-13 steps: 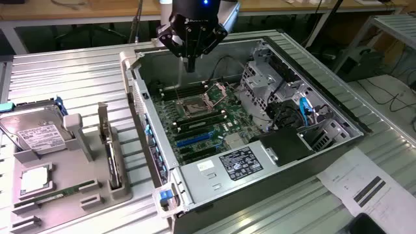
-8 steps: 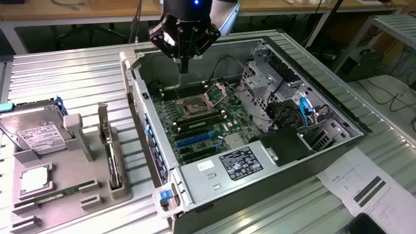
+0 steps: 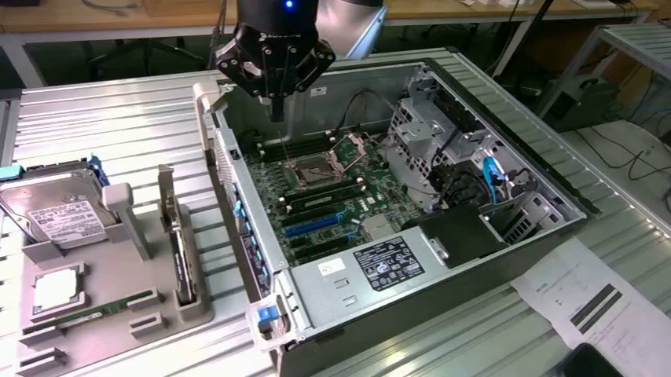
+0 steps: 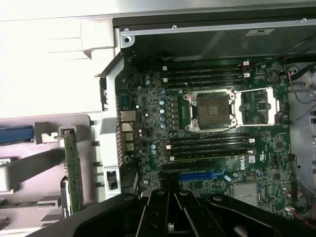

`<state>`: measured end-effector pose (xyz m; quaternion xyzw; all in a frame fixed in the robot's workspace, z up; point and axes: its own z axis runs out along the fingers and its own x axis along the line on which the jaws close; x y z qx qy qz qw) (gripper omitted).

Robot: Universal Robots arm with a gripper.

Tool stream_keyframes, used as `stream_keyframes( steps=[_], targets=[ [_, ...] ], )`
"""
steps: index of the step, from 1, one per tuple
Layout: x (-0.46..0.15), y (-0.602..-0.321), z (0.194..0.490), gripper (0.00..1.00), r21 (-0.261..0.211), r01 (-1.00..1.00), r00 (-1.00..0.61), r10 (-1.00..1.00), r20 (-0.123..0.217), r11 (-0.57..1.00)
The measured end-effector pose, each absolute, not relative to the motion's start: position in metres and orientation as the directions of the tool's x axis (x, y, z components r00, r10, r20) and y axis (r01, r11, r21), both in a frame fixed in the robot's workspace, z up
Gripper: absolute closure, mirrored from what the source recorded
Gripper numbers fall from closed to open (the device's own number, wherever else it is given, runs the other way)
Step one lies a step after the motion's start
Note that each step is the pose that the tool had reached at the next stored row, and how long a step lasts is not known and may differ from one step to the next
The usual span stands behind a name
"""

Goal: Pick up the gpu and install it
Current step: 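Reach for the gpu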

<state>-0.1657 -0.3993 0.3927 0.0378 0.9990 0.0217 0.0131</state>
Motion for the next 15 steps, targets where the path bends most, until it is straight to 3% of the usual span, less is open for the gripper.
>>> stream_keyframes(
  steps=[15],
  targets=[
    [-0.225, -0.401, 0.393, 0.89, 0.044, 0.075, -0.997, 0.076, -0.024, 0.996]
  ],
)
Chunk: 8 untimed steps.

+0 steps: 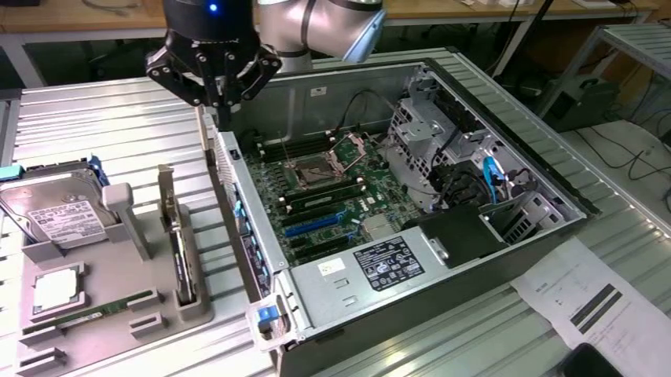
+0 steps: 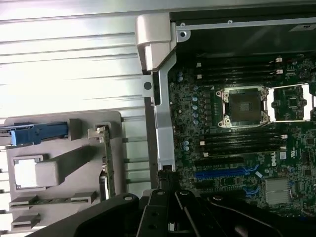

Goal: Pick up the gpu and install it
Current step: 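Reach for the gpu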

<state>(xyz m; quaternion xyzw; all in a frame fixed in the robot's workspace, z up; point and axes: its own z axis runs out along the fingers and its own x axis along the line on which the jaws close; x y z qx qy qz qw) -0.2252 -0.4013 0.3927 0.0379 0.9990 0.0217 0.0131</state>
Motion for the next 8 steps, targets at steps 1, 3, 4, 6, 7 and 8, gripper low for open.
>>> stream_keyframes(
  steps=[1, 3, 4, 6, 7, 8],
  targets=[
    [-0.229, -0.401, 0.393, 0.89, 0.044, 0.075, -0.997, 0.076, -0.024, 0.996],
    [-0.240, -0.402, 0.393, 0.89, 0.044, 0.075, -0.997, 0.076, -0.025, 0.996],
    [-0.245, -0.402, 0.393, 0.89, 0.044, 0.075, -0.997, 0.076, -0.024, 0.996],
    [-0.253, -0.403, 0.393, 0.89, 0.044, 0.075, -0.997, 0.076, -0.024, 0.996],
    [-0.257, -0.403, 0.393, 0.89, 0.044, 0.075, -0.997, 0.076, -0.024, 0.996],
    [-0.262, -0.403, 0.393, 0.89, 0.044, 0.075, -0.997, 0.076, -0.024, 0.996]
  ],
)
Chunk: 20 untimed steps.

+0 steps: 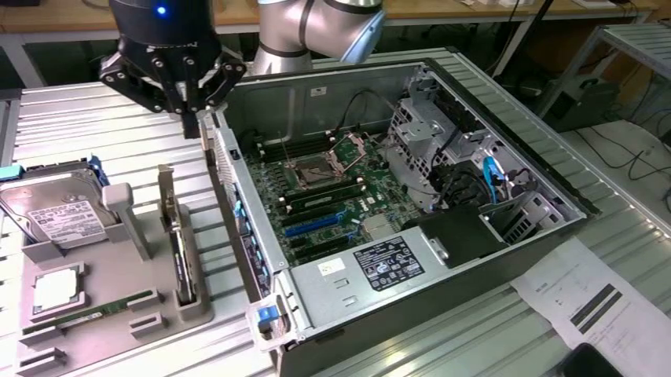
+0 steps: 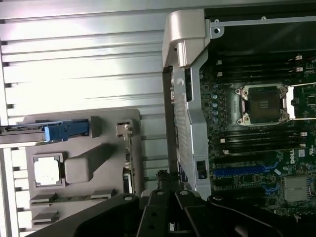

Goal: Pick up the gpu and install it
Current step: 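Reach for the gpu, then pick up the gpu and move the gpu toward the slot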

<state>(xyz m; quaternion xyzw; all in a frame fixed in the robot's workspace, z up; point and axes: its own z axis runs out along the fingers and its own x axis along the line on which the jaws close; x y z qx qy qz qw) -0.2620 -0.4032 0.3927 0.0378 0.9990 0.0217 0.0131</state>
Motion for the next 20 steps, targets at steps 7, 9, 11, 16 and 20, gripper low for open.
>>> stream_keyframes(
  steps=[7, 9, 11, 16, 20],
  targets=[
    [-0.291, -0.405, 0.393, 0.89, 0.044, 0.075, -0.997, 0.076, -0.025, 0.996],
    [-0.300, -0.405, 0.393, 0.89, 0.044, 0.075, -0.997, 0.076, -0.024, 0.996],
    [-0.307, -0.405, 0.393, 0.89, 0.044, 0.075, -0.997, 0.076, -0.024, 0.996],
    [-0.307, -0.405, 0.393, 0.89, 0.044, 0.075, -0.997, 0.076, -0.024, 0.996],
    [-0.307, -0.405, 0.393, 0.89, 0.044, 0.075, -0.997, 0.076, -0.024, 0.996]
  ],
)
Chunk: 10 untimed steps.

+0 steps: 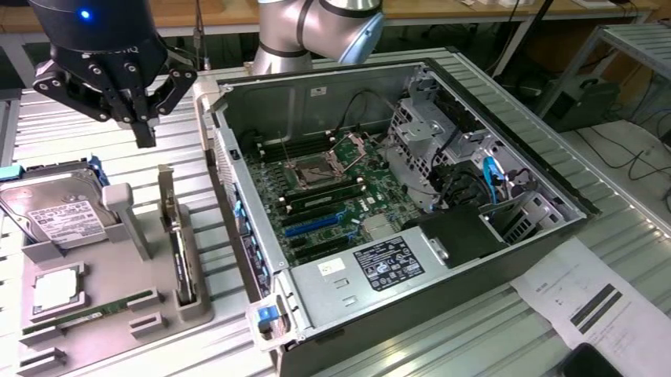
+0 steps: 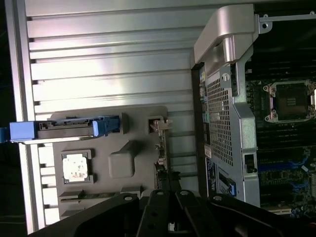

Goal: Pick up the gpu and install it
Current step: 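Pick up the gpu and move the gpu toward the slot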

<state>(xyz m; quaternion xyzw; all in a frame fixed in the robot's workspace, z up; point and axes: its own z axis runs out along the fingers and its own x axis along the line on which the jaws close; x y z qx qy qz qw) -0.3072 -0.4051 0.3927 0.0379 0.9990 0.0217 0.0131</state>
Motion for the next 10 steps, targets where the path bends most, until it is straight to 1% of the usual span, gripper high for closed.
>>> stream_keyframes(
  steps=[4, 7, 8, 10],
  targets=[
    [-0.3072, -0.4051, 0.3927, 0.89, 0.044, 0.075, -0.997, 0.076, -0.024, 0.996],
    [-0.3072, -0.4051, 0.3927, 0.71, 0.044, 0.075, -0.997, 0.076, -0.024, 0.996],
    [-0.3072, -0.4051, 0.3927, 0.71, 0.044, 0.075, -0.997, 0.076, -0.024, 0.996],
    [-0.3072, -0.4051, 0.3927, 0.58, 0.044, 0.075, -0.997, 0.076, -0.024, 0.996]
  ],
)
